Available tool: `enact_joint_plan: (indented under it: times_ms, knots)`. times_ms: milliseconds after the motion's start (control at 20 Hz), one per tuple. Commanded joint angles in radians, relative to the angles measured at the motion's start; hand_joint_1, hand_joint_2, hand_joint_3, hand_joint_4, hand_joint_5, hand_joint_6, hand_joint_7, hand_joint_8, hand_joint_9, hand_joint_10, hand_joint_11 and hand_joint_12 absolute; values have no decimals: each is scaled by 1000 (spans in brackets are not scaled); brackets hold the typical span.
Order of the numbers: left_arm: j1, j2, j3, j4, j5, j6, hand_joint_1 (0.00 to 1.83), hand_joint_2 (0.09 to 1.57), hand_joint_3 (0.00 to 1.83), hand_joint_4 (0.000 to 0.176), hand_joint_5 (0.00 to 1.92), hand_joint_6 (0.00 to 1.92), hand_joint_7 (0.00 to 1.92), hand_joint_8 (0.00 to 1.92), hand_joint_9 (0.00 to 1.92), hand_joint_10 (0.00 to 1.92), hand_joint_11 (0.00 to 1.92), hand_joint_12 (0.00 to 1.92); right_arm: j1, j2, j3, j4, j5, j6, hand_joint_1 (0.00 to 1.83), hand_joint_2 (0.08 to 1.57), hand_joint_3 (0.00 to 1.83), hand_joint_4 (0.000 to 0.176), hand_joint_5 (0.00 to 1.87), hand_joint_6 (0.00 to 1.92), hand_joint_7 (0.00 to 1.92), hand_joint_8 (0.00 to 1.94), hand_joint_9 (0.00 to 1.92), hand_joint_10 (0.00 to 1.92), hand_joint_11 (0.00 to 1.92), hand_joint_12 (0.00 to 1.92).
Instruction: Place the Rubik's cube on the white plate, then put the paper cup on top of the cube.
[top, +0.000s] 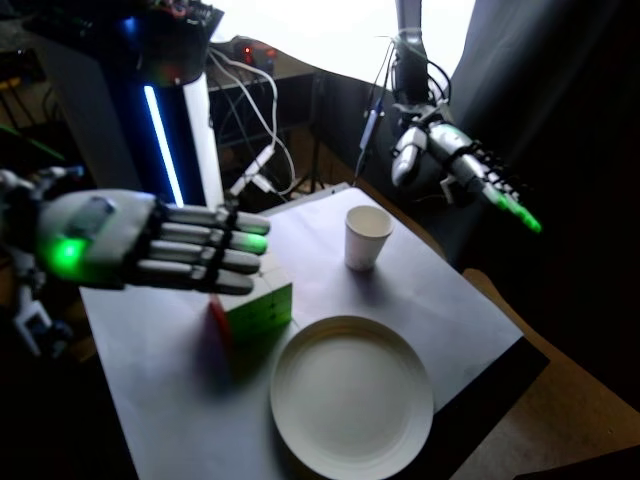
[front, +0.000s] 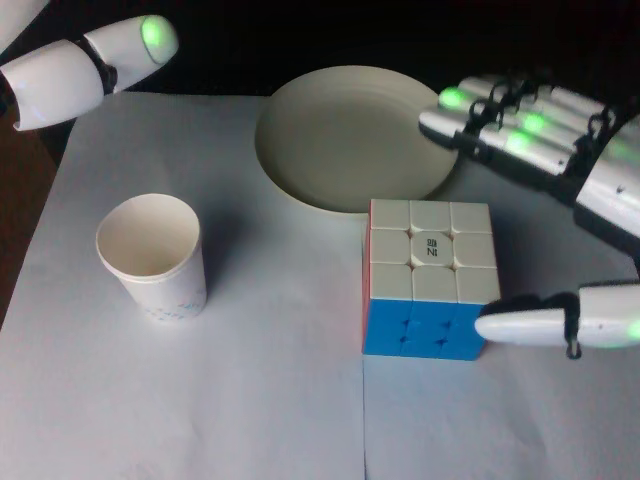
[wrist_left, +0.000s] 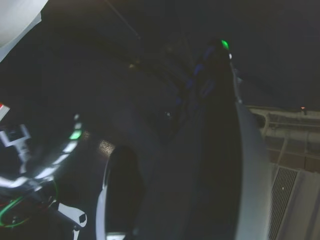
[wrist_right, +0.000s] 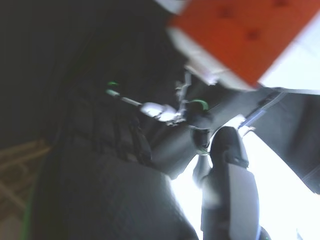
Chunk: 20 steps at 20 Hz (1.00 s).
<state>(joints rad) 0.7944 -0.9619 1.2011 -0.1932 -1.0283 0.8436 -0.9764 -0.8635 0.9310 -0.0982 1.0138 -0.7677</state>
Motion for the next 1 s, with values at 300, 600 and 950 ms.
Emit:
enact_joint_plan:
  times_ms: [300, 600, 950]
  knots:
    - [-13, -4, 6, -7, -123, -2, 67, 1264, 8, 79, 0, 0, 0, 0, 0, 0, 0, 0, 20, -114, 69, 22, 3, 13, 768, 957, 15, 67, 0, 0, 0, 0, 0, 0, 8, 5]
    - [-13, -5, 6, -8, -124, -2, 37, 1261, 0, 95, 0, 0, 0, 0, 0, 0, 0, 0, 53, -189, 132, 35, -76, 13, 722, 1022, 23, 42, 0, 0, 0, 0, 0, 0, 4, 4]
    - [-11, -5, 6, -9, -125, -2, 78, 1282, 8, 64, 0, 0, 0, 0, 0, 0, 0, 0, 53, -196, 129, 34, -81, 13, 1225, 1255, 21, 0, 131, 1478, 577, 1534, 604, 1890, 634, 1920]
